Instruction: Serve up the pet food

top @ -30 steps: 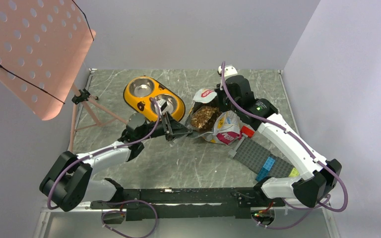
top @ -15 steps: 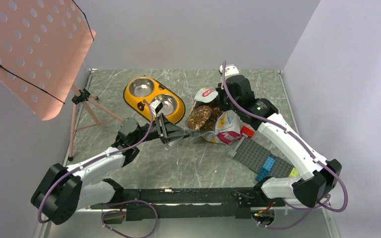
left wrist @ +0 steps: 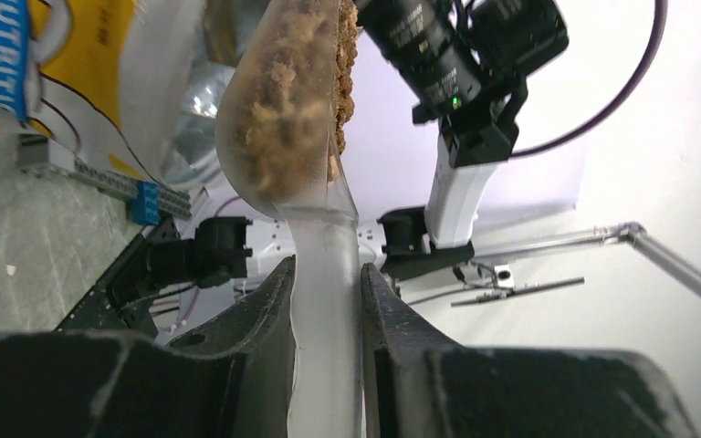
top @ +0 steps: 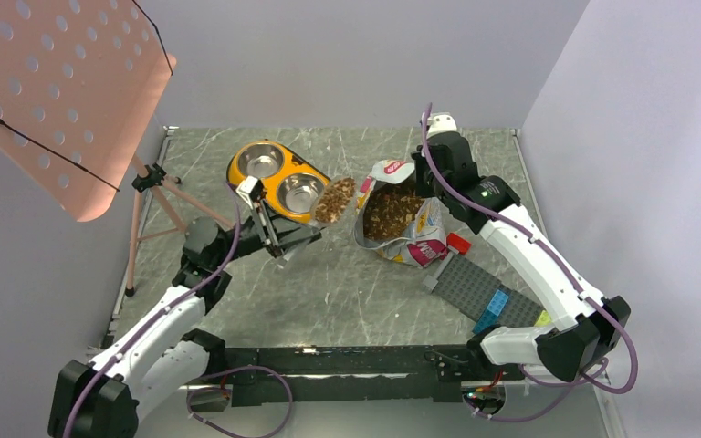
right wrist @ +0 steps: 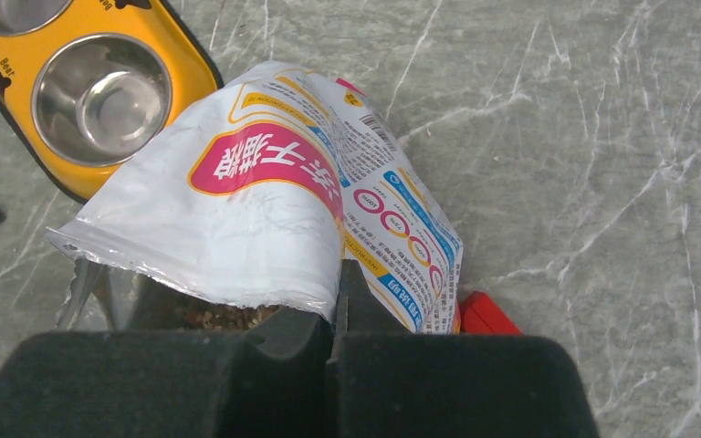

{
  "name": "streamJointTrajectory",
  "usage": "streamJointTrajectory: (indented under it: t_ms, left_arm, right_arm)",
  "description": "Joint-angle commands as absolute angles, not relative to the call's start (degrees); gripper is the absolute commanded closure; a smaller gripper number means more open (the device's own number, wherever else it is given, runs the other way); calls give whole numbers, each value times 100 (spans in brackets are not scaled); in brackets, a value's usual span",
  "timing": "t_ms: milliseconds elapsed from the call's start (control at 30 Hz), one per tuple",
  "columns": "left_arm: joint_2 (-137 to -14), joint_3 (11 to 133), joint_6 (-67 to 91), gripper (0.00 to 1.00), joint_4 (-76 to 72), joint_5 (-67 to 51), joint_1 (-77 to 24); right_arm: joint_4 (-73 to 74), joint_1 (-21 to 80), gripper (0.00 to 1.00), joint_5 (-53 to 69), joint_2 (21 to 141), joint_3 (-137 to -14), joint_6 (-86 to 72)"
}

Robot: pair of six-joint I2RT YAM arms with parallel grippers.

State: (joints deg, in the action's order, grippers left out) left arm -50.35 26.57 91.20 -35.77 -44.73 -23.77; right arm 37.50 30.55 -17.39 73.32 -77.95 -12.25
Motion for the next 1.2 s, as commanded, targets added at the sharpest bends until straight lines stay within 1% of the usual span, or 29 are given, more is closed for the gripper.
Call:
streamJointTrajectory:
  t_ms: [0,200,333,467,567,833,967,1167]
  left_arm:
    - [-4938,3114,9078,100,-3124,-4806,-1784]
    - [-5489,3323,8969,100,-3154,-5094,-705]
    - [-6157,3530,8624,100,-3356,-5326,-352]
    - [-6722,3488,8611,100,-3836,-5395,-216]
    - [-7020,3497,8265,100,-3579,-5367,-34]
    - [-7706,3638,7656,100,-3085,-5098,-18]
    - [-7883,3500,7580,100,-3053,-4844,-18]
    - [-7995,3424,7547,100,-2619,-4228,-18]
  right_arm:
    - [3574,2987,100,-2101,6979,-8171,-1284]
    - [3567,2987,100,-2029,6867,-8156,-1213]
    - [3530,2988,100,-1938,6798,-8110,-1195]
    - [3511,2986,100,-1932,6736,-8098,-1154]
    - [3505,2988,100,-1947,6696,-8078,-1134]
    - [3498,2987,100,-1883,6640,-8007,-1151]
    - [3496,2988,100,-1881,6647,-8036,-1134]
    - [3489,2986,100,-1864,6653,-8054,-1125]
